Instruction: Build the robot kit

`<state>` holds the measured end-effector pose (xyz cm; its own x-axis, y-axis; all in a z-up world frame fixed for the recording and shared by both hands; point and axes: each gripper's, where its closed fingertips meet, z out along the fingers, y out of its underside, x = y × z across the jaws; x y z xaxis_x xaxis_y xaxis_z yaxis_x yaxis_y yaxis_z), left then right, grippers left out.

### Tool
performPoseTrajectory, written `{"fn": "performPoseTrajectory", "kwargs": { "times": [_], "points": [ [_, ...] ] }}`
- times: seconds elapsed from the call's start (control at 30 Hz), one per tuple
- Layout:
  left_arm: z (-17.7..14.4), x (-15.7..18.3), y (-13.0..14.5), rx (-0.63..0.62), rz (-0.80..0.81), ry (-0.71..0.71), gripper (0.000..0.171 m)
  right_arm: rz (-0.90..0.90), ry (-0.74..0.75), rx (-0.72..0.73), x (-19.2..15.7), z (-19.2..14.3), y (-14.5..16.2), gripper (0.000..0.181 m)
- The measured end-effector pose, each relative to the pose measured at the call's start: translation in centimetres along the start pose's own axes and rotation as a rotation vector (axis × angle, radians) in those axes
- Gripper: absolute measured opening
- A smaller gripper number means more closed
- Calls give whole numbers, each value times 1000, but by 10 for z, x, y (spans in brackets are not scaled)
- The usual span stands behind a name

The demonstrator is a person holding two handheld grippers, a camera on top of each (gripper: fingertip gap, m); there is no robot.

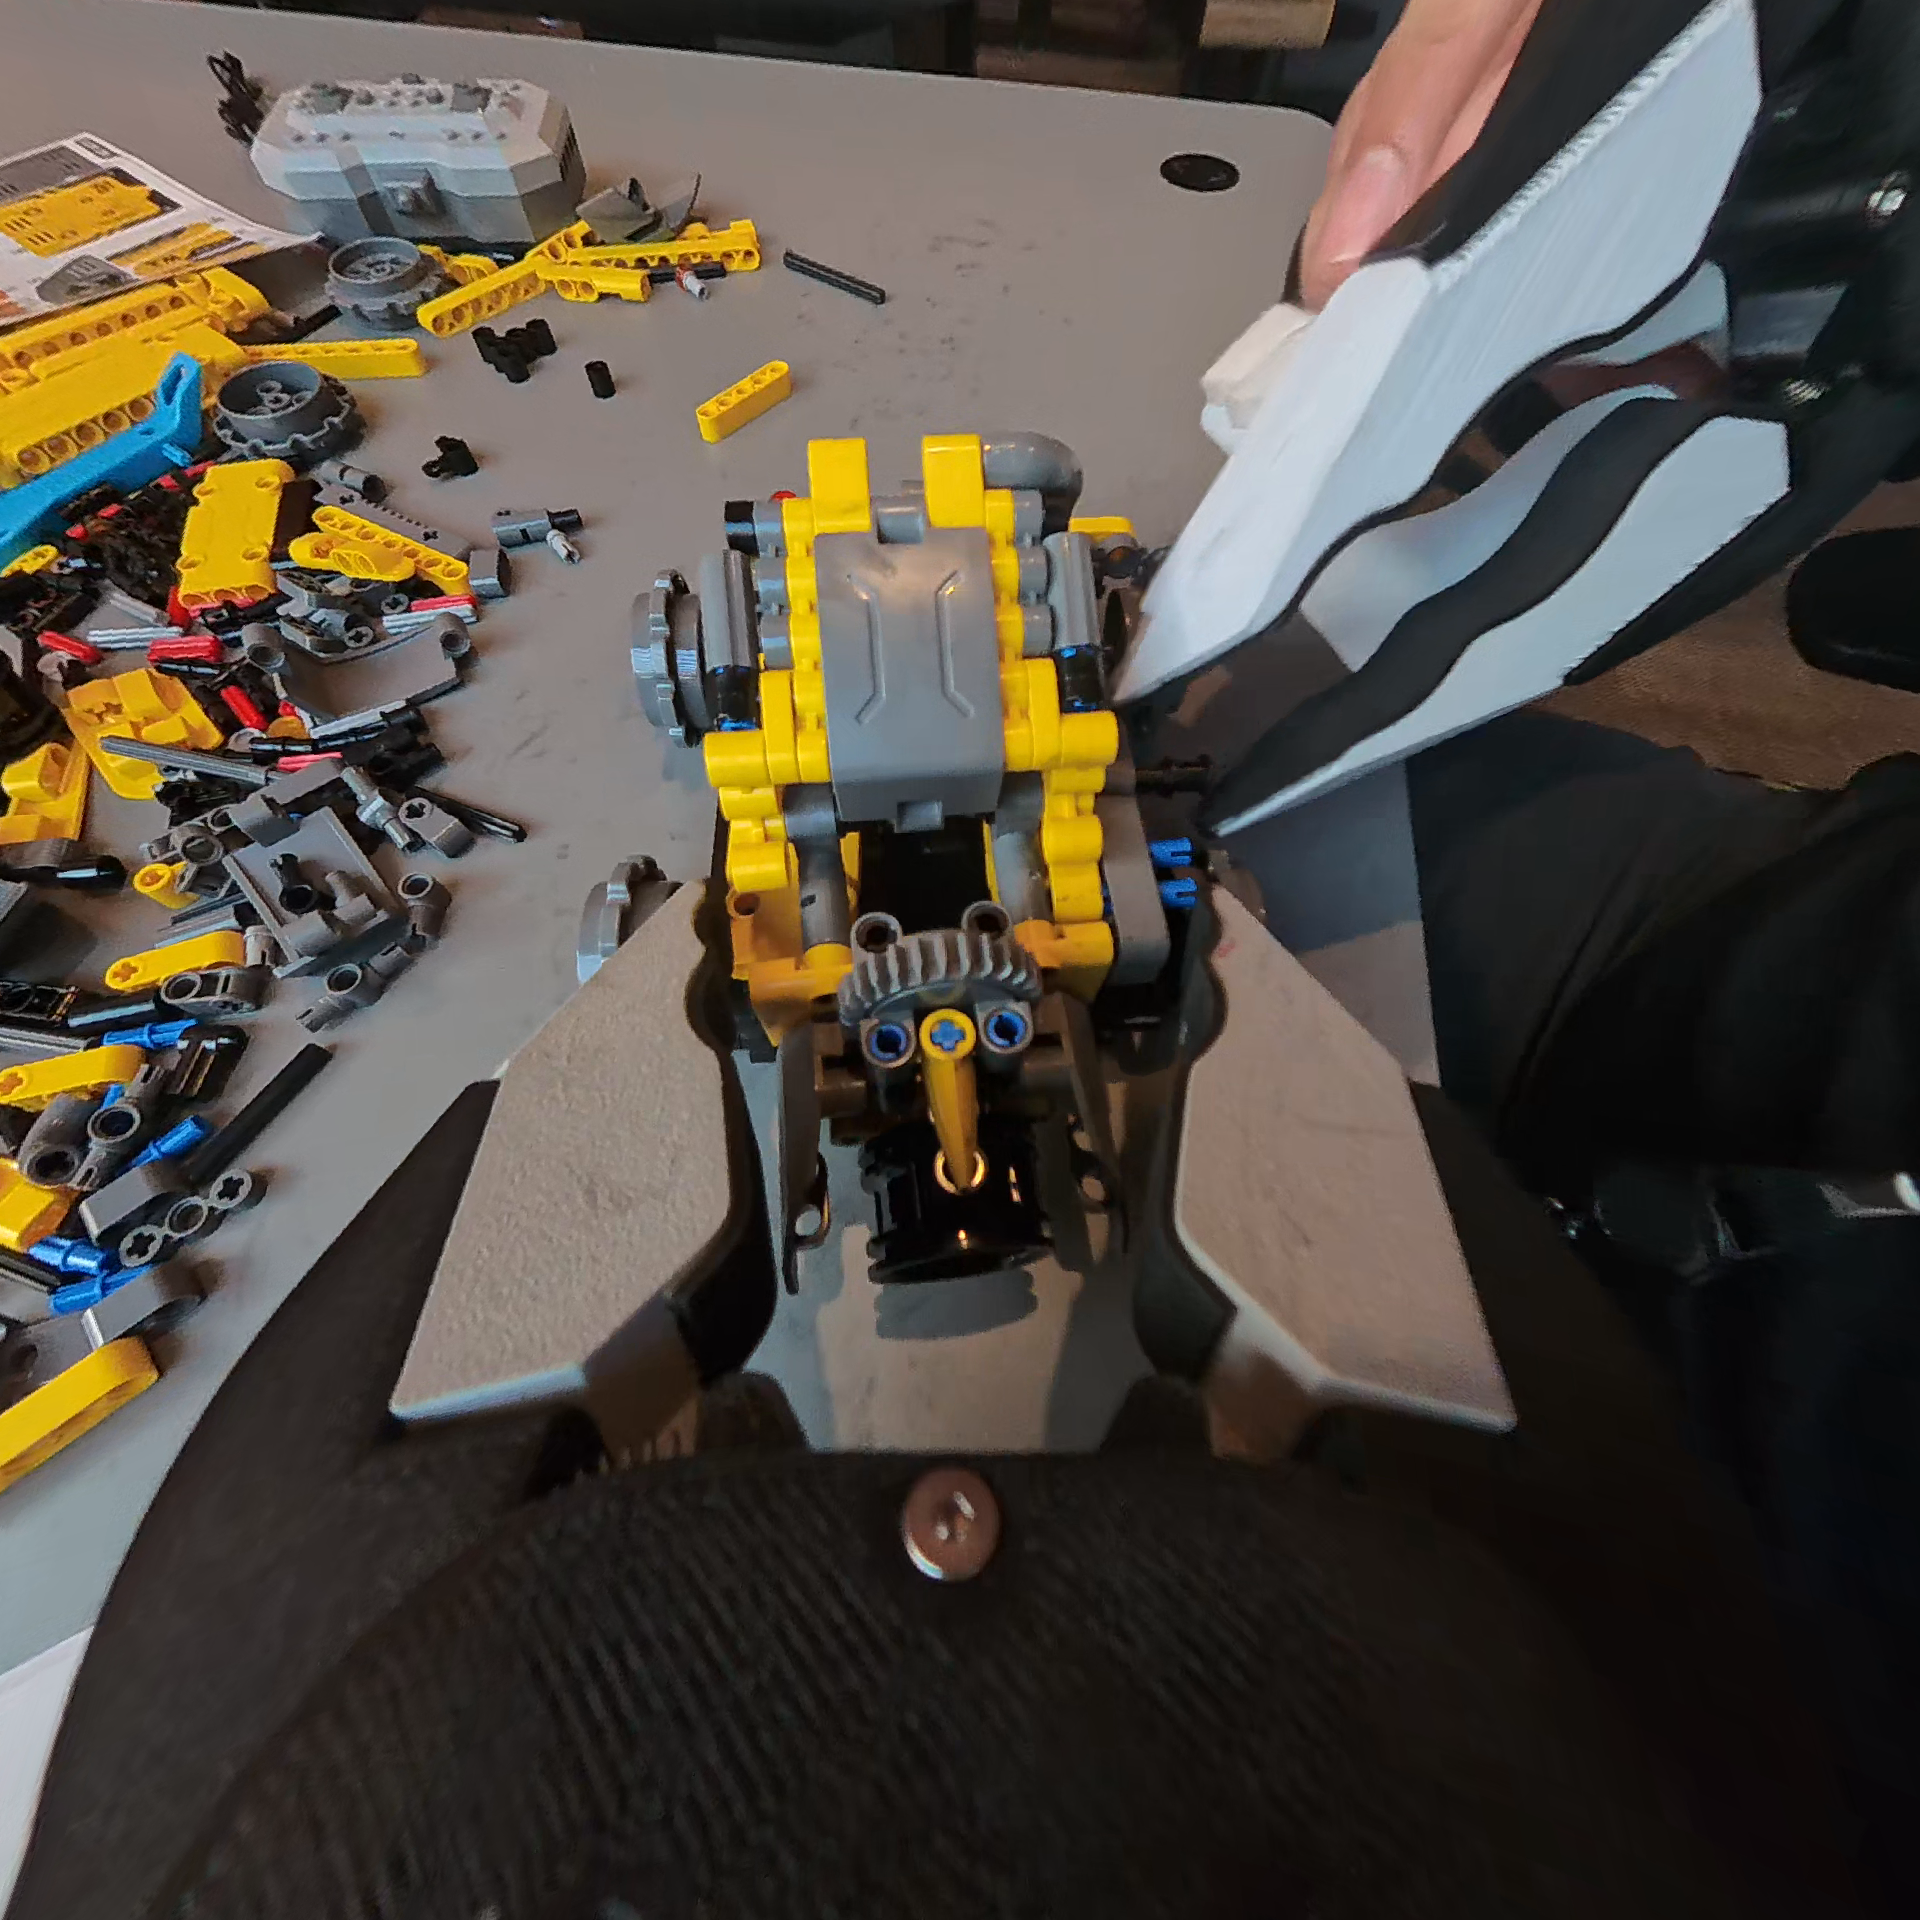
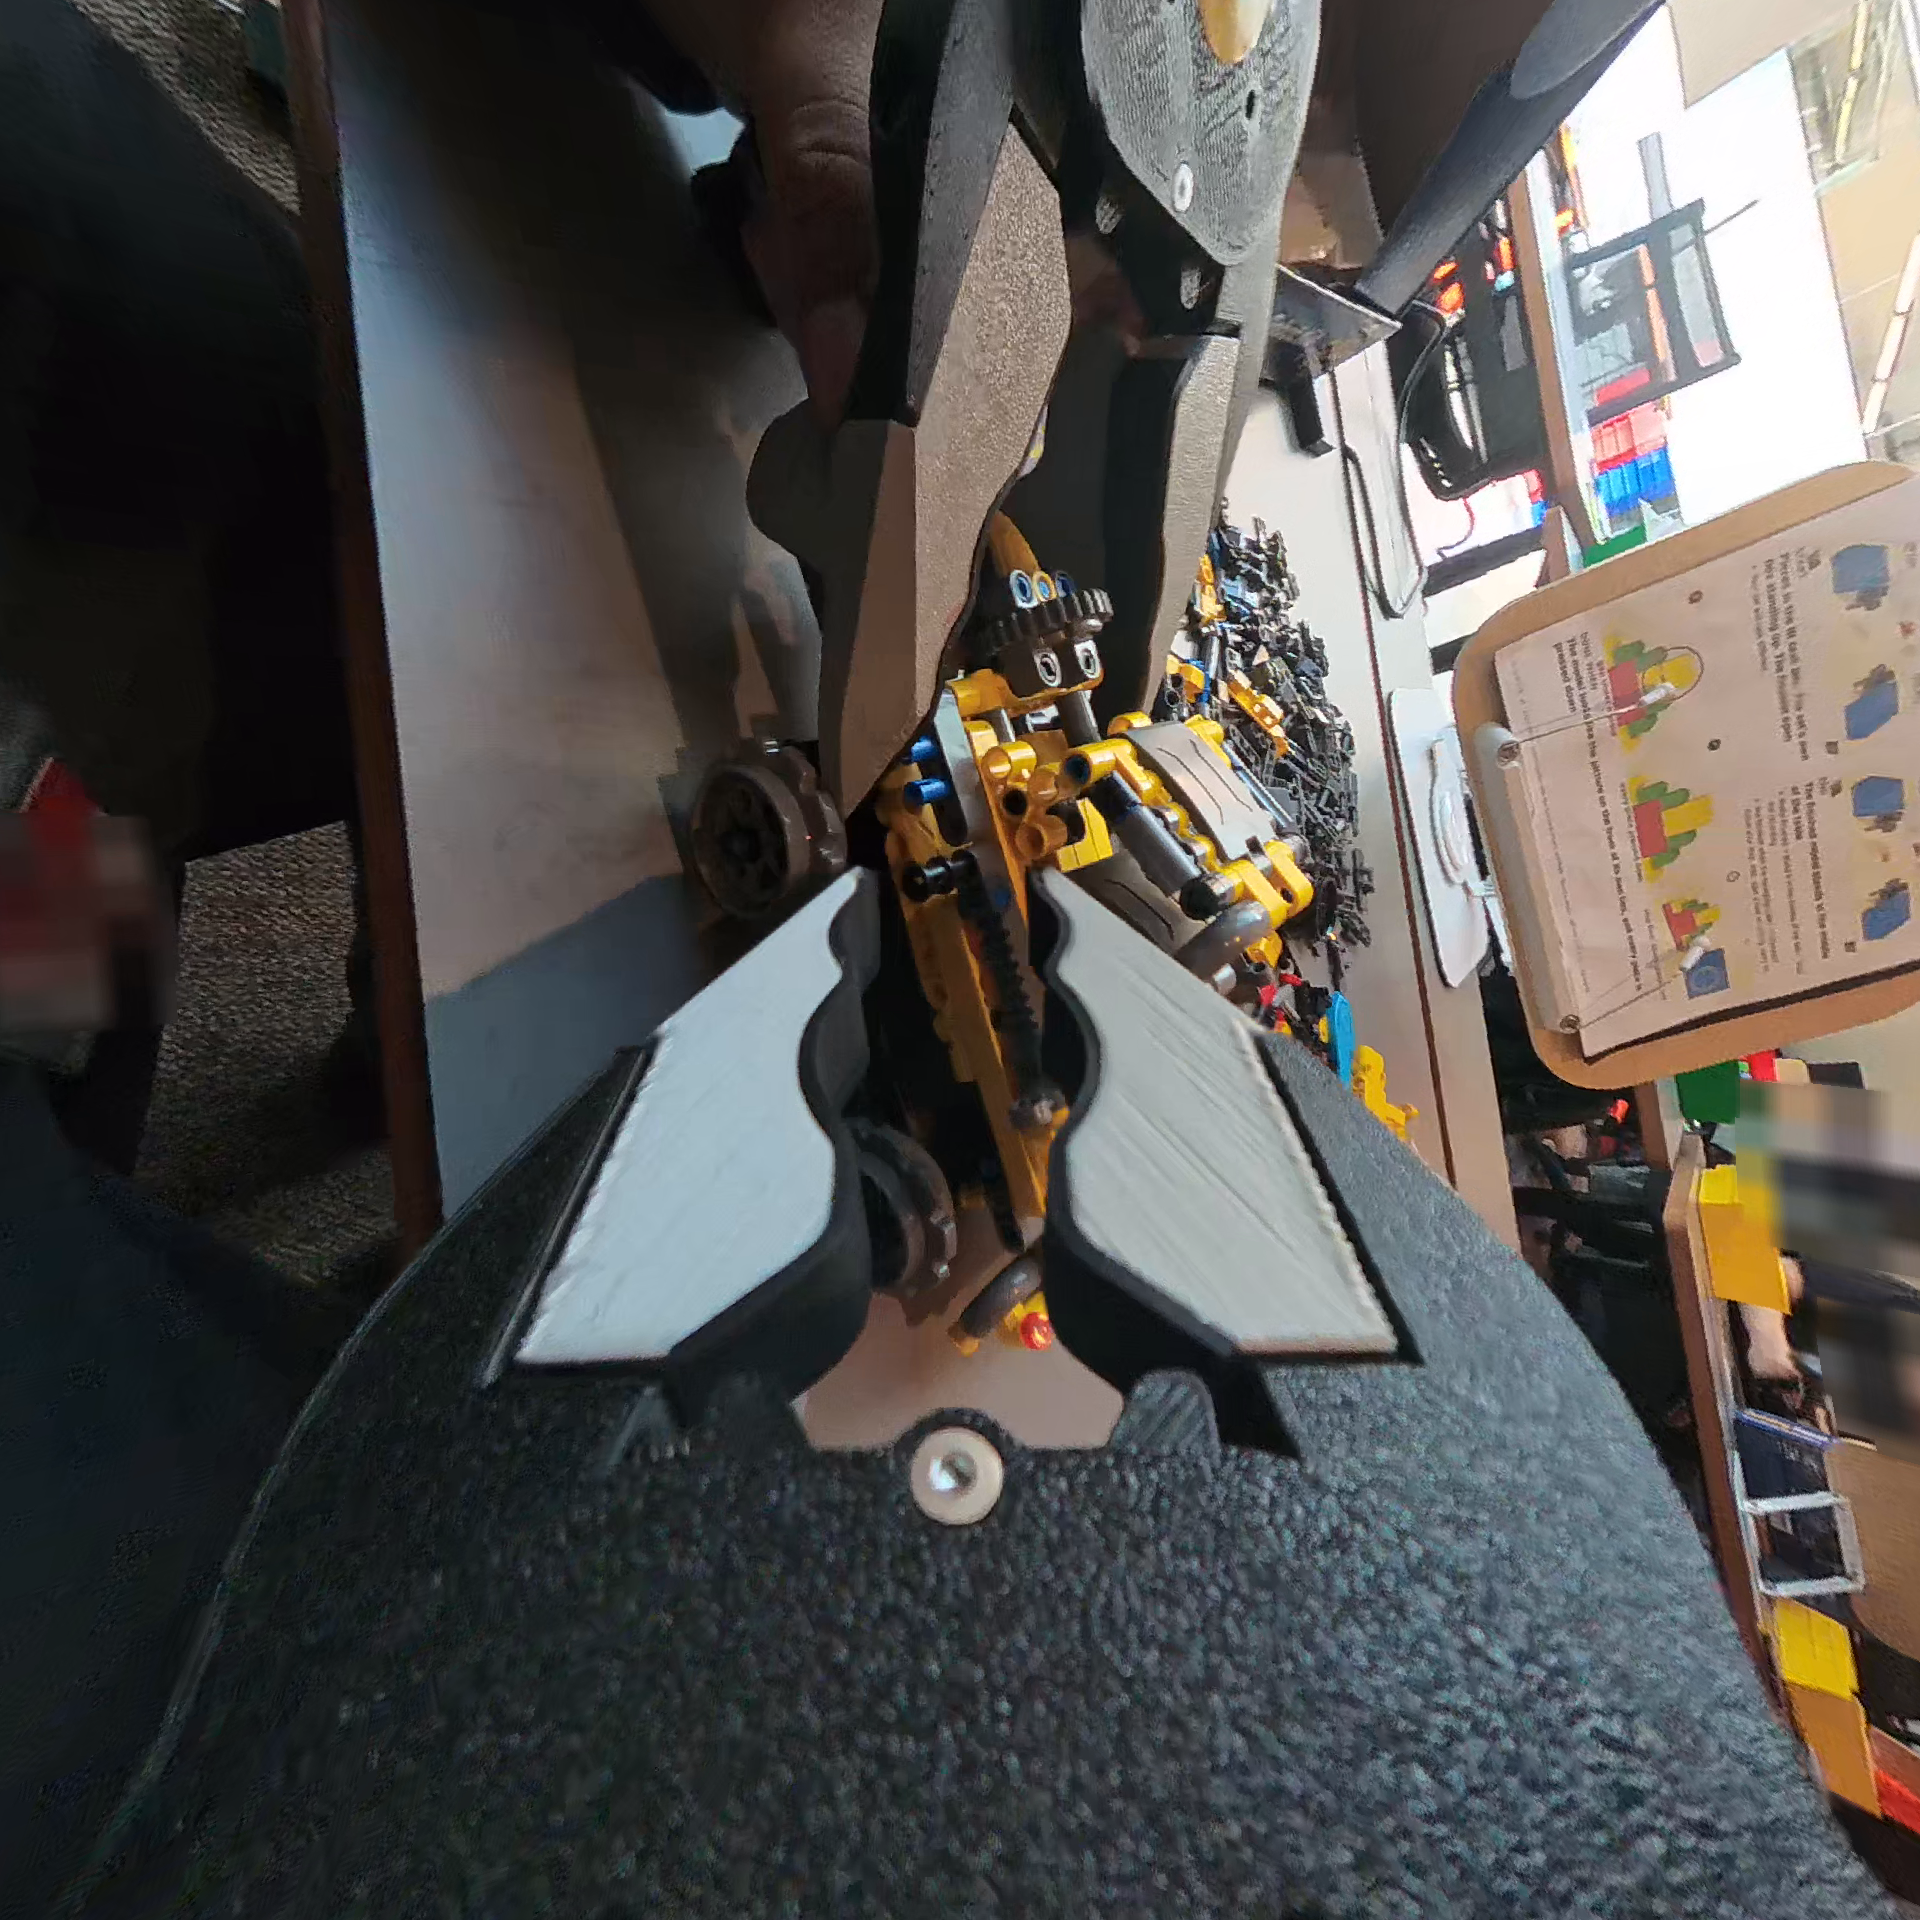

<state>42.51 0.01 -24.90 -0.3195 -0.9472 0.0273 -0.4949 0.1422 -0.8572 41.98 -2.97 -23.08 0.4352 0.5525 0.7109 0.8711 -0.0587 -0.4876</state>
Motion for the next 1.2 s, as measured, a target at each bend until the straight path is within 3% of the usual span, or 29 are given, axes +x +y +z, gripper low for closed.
{"fn": "performPoseTrajectory", "kwargs": {
  "times": [0.17,0.5,1.2],
  "points": [
    [1,0,0,1,-4,6,85,-43,3,4,-4,2,-1,11],
    [2,-2,-2,2,-15,-4,85,-101,118,-47,-1,2,2,10],
    [3,-1,-2,2,-6,1,86,-96,140,-14,-2,-1,3,9]
  ]
}}
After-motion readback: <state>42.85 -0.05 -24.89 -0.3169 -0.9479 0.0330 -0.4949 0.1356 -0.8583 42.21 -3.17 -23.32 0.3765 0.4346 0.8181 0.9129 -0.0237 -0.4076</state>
